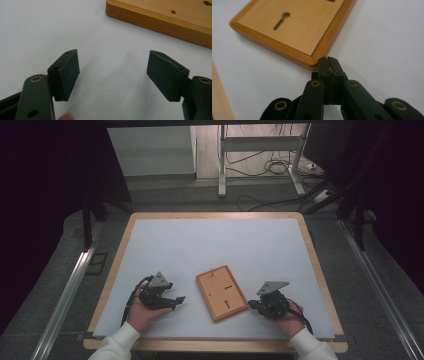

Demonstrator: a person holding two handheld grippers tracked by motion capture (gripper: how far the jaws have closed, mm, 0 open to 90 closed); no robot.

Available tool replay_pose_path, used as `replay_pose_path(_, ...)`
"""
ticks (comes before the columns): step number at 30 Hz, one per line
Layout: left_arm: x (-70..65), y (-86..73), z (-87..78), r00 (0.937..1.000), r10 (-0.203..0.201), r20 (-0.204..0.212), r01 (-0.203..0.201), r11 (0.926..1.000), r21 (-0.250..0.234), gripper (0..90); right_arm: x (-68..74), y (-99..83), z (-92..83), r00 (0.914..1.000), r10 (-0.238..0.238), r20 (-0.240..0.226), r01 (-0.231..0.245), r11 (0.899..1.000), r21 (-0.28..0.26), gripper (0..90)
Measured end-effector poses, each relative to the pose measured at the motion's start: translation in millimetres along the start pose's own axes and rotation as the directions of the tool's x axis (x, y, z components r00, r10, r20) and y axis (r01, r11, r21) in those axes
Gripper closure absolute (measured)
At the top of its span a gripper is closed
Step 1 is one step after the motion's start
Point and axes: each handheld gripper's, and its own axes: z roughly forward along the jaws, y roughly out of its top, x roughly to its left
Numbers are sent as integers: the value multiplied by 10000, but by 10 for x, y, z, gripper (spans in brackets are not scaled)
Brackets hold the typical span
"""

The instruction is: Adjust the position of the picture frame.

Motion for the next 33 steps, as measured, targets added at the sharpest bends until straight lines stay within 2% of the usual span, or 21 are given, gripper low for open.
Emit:
replay_pose_path(2, 0, 0, -3, 10000, 5, -11, -5, 10000, -26, 259, 3, -10, 12, 9999, 119, 44, -119, 9999, -35, 900)
replay_pose_path(12, -3, 4, -1, 10000, 2, -2, -2, 10000, -49, 259, 130, 14, 28, 9999, -120, -78, 121, 9999, 109, 900)
replay_pose_path(17, -6, 4, -1, 10000, 9, 18, -9, 10000, -44, 259, 221, 28, 57, 9988, -401, -281, 406, 9990, 164, 900)
replay_pose_path(33, -15, 8, 3, 9999, 11, 107, -11, 10000, -27, 259, 511, 83, 149, 9905, -808, -1115, 824, 9965, 106, 900)
